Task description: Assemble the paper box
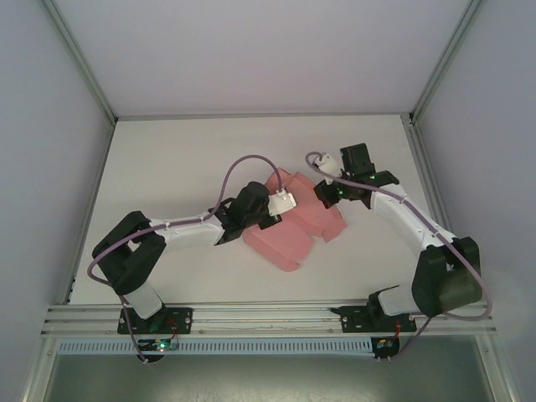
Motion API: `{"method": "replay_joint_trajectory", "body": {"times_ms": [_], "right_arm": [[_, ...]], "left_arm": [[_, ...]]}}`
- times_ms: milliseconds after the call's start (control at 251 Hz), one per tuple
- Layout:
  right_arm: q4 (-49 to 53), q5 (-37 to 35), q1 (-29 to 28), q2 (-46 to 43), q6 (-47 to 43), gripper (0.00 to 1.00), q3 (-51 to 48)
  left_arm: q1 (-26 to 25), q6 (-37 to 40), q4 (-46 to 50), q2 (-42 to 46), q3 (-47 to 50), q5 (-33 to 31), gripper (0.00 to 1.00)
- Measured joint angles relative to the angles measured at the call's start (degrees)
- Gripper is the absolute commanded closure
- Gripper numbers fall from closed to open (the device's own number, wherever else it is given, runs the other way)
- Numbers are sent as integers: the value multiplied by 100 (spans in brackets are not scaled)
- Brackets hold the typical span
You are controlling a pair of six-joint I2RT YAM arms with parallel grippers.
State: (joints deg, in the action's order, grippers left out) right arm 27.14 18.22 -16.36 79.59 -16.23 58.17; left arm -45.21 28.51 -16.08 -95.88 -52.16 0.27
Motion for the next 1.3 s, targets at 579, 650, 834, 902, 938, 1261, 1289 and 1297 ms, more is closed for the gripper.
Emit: {"method": "replay_joint_trajectory", "body": {"times_ms": [579, 650, 834, 902, 938, 1261, 1289, 1297], "right_arm": [[-1318, -1217, -446, -859, -1582, 100, -745], [-1429, -1464, -533, -763, -1794, 100, -745], [-1628, -2140, -898, -588, -2369, 100, -745], [-1696, -2341, -1001, -584, -2553, 100, -745], [-1749, -2490, -1080, -584, -2664, 100, -745], [-2815, -3783, -1934, -393, -3998, 100, -1320], [-2957, -3891, -1969, -313, -4096, 100, -1392], [-3003, -3921, -1982, -286, -4124, 100, -1414]], "left_arm": [[675, -1904, -785, 350, 741, 90, 0], [883, -2118, -713, 660, 874, 389, 0], [968, -2496, -542, 1718, 1049, 879, 0], [973, -2719, -507, 2028, 1047, 756, 0], [988, -2848, -463, 2127, 1036, 632, 0], [2627, -4690, -398, 1467, 887, 946, 0], [2743, -4784, -525, 1370, 931, 1060, 0], [2765, -4806, -551, 1340, 938, 1082, 0]]}}
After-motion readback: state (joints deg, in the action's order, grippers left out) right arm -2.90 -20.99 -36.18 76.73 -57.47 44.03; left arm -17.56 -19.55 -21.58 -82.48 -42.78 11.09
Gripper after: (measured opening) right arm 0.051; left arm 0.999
